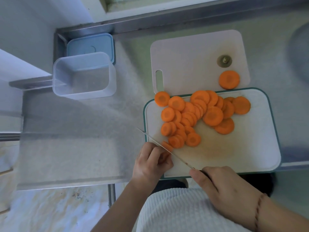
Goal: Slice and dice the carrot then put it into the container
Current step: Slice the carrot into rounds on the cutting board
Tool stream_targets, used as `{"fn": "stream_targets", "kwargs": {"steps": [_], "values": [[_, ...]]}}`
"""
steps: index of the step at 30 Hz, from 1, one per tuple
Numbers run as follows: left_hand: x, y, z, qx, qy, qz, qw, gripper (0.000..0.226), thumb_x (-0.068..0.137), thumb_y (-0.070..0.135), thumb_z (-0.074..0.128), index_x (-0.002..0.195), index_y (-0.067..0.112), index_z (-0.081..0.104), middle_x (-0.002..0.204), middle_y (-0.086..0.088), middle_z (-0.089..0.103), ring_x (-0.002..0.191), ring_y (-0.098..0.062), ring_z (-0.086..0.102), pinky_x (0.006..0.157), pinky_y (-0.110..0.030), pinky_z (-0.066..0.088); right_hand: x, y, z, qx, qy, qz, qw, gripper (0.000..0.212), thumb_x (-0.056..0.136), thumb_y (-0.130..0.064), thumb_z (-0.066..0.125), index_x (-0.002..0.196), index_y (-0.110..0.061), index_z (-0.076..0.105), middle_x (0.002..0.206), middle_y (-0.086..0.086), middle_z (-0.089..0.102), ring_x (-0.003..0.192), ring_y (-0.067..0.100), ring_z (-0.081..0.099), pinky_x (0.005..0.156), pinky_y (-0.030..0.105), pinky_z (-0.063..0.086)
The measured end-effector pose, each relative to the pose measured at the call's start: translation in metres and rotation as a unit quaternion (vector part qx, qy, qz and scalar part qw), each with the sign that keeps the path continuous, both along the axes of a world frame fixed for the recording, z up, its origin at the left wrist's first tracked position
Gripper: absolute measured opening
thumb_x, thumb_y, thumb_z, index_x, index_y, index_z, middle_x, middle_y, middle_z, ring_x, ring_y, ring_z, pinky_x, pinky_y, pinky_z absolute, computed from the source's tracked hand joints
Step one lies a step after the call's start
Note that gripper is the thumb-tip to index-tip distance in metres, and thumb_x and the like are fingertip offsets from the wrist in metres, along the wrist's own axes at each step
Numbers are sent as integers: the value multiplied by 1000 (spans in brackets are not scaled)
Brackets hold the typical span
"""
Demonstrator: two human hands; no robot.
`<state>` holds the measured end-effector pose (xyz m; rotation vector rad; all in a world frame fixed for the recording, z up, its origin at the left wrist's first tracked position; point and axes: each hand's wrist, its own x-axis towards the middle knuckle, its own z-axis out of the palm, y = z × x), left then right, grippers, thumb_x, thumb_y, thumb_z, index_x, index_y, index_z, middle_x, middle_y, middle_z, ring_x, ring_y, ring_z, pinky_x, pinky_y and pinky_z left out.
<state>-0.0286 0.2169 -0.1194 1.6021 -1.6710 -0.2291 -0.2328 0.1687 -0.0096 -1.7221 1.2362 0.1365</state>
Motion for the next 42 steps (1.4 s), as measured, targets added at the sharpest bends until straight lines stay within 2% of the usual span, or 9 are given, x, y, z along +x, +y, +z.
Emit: {"fn": "stream_targets", "kwargs": {"steps": [4,10,15,19,24,27,30,35,42], "values": [[1,1,-3,14,14,-7,1000,33,71,2,78,89,17,54,71,-7,49,58,-14,42,50,-19,41,2,-2,6,-1,1,8,1000,77,70,-87,6,60,-21,46,56,2,55,66,10,55,59,22,40],[2,0,-1,0,15,-11,1000,20,81,11,66,99,17,58,70,-9,51,63,-13,43,56,-16,42,4,-6,7,-2,11,10,1000,82,69,-90,3,57,-21,45,55,1,56,62,12,56,59,25,42],[3,-2,-4,-1,16,3,1000,19,81,13,69,96,17,58,71,-8,54,59,-15,48,51,-21,46,13,-12,8,30,24,27,999,66,76,-75,14,59,-20,46,54,0,53,59,13,53,59,24,40],[4,-2,-3,-12,31,-15,999,27,76,7,75,94,17,57,85,2,46,56,-17,51,50,-21,46,30,-24,-8,27,-7,17,999,68,79,-73,16,59,-15,44,51,0,46,49,11,43,55,25,37],[3,-2,-2,-17,15,-36,999,34,75,7,83,91,15,55,91,2,46,67,-14,51,58,-20,48,58,-29,-37,1,-50,8,999,78,83,-78,14,65,-16,56,53,-2,57,49,9,54,49,26,43],[2,5,2,-33,4,-22,999,28,80,9,77,102,12,59,101,0,52,74,-16,61,67,-20,54,54,-35,-26,27,-66,-24,997,58,86,-64,26,54,-18,41,45,-7,38,43,7,37,46,20,30],[1,8,3,-34,-5,0,999,33,77,5,77,104,12,59,102,1,53,76,-16,61,64,-26,56,40,-34,-8,26,-99,-18,995,46,90,-56,31,55,-29,44,46,-8,33,45,6,33,46,18,28],[-3,9,4,-21,8,24,999,29,75,3,73,97,15,59,94,5,51,65,-17,58,55,-26,51,19,-20,4,15,-48,0,999,63,85,-68,27,56,-16,44,52,6,52,50,14,50,53,25,40],[-2,9,2,-8,15,19,1000,28,75,1,71,96,15,59,91,3,49,59,-17,55,52,-24,48,9,-6,-4,4,-34,3,999,78,72,-89,11,54,-20,43,55,-3,55,56,12,52,55,23,38]]}}
